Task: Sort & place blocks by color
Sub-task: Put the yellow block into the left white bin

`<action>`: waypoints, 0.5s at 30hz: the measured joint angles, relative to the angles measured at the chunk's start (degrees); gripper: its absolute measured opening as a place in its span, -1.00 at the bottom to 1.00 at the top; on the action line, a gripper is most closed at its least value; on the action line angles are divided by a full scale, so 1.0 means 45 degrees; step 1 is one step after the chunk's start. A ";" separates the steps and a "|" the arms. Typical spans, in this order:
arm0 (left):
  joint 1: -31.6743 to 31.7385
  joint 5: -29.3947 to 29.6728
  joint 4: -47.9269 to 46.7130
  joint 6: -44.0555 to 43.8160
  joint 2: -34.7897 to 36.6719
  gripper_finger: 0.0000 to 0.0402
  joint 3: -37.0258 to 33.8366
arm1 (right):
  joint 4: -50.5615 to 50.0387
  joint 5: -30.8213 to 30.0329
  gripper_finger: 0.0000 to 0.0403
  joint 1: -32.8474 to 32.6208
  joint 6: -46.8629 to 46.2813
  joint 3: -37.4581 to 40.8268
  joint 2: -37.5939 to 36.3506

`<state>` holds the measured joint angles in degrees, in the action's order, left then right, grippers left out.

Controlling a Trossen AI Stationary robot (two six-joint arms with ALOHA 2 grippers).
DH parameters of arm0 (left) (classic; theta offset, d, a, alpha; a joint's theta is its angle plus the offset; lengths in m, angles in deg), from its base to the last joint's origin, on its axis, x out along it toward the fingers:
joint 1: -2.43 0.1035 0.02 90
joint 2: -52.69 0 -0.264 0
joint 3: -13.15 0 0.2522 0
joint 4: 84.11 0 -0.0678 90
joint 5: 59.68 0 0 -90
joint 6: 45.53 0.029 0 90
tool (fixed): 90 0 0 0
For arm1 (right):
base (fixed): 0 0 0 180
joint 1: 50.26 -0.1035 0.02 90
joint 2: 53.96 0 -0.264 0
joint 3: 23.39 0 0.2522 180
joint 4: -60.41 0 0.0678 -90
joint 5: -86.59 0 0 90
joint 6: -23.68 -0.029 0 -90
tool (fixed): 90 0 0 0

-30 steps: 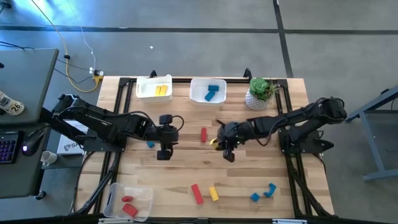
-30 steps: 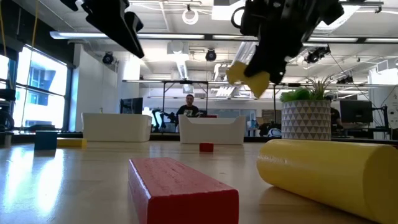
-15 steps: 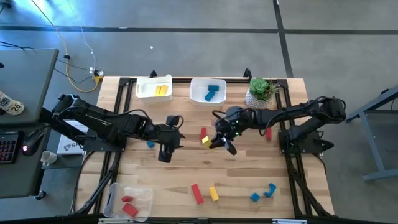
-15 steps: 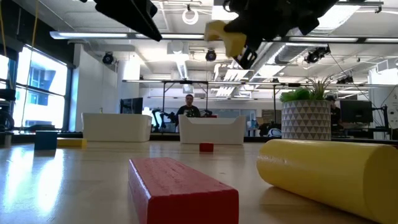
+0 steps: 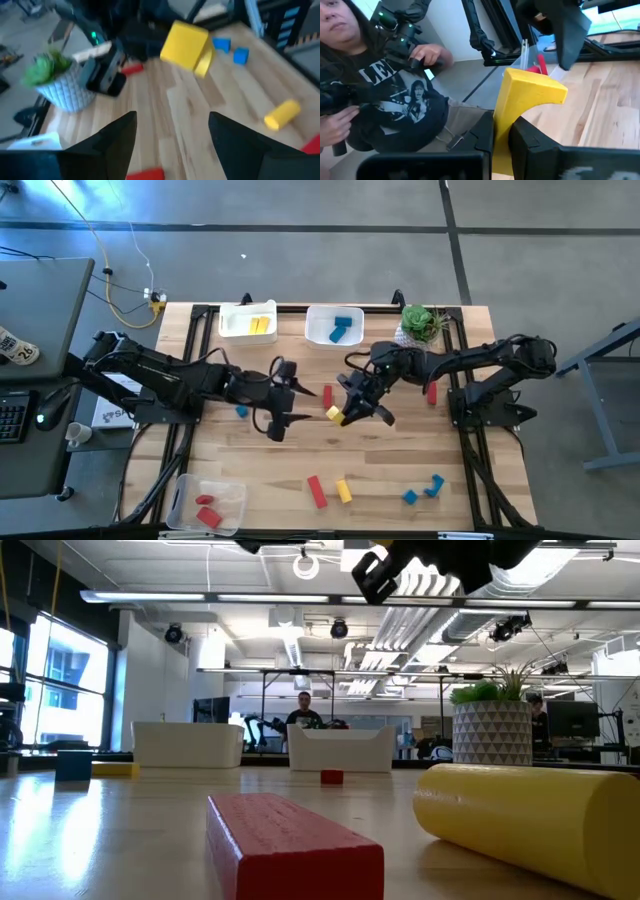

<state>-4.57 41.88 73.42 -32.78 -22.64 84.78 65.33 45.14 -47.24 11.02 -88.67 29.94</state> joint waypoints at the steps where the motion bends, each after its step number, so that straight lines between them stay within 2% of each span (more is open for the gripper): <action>1: 0.0005 -0.0212 0.0200 -0.0006 0.0000 0.17 -0.0001 | -0.0003 0.0005 -0.94 0.0000 0.0009 -0.0031 0.0000; 6: 0.0004 -0.1512 0.0749 -0.0019 0.0000 0.16 0.0000 | -0.0015 0.0039 -0.94 0.0000 0.0201 -0.0052 0.0000; 15: 0.0005 -0.2002 0.1332 -0.0020 0.0000 0.16 -0.0005 | 0.0395 -0.0321 -0.94 -0.0381 0.0553 -0.0061 0.0287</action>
<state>-4.55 32.87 79.41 -32.87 -22.64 84.76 67.10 43.70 -48.95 13.51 -88.94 31.23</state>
